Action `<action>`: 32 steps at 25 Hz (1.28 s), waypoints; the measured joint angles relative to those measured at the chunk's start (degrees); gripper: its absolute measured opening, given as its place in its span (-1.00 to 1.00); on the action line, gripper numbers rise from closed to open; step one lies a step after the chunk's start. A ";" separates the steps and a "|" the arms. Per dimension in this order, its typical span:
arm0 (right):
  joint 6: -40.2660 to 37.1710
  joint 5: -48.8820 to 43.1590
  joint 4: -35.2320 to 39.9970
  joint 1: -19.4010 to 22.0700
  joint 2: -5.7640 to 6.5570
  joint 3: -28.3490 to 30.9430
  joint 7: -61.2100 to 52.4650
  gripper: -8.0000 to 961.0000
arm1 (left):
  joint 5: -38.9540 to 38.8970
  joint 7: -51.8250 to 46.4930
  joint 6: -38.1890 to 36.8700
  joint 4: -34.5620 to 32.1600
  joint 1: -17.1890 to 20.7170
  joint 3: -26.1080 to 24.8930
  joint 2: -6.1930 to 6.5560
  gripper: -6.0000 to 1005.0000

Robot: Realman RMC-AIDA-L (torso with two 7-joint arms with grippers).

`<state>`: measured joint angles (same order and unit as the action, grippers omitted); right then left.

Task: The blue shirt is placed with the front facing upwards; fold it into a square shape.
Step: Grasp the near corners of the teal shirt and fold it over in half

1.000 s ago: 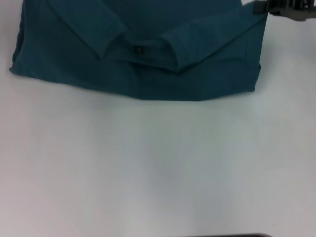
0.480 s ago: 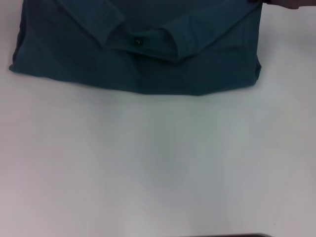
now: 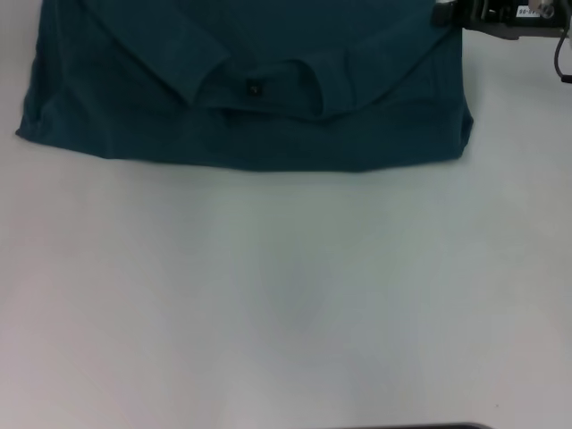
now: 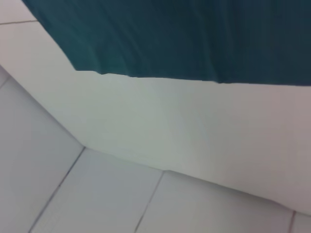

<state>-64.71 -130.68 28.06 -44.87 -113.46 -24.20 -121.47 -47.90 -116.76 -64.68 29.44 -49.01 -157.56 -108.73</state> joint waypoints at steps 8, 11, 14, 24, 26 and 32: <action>4.38 0.21 -1.48 0.55 -1.25 -0.15 1.52 -0.90 | -3.74 2.06 1.77 -0.49 2.39 0.30 -1.27 -0.91; 6.33 0.24 -2.16 0.57 -1.65 -0.15 2.02 -0.90 | -4.13 2.22 2.39 -0.54 2.75 0.38 -1.72 -0.90; 7.52 0.26 -2.41 0.65 -2.25 -0.15 2.59 -0.90 | -4.21 2.48 3.42 -0.54 2.99 0.42 -2.45 -0.90; 12.56 0.25 -3.02 0.85 -3.94 -0.15 2.84 -0.89 | -4.29 2.87 11.15 0.85 4.59 1.32 -6.79 -0.89; 13.47 0.27 -3.03 0.91 -4.21 -0.15 2.83 -0.89 | -4.29 2.89 11.46 1.06 4.72 1.34 -6.99 -0.89; 16.08 0.28 -3.26 0.89 -4.49 -0.22 2.83 -0.45 | -4.31 2.70 11.87 1.14 5.30 1.36 -7.09 -0.46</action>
<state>-48.64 -130.40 24.81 -43.97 -117.95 -24.41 -118.64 -52.21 -114.06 -52.81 30.58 -43.71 -156.20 -115.82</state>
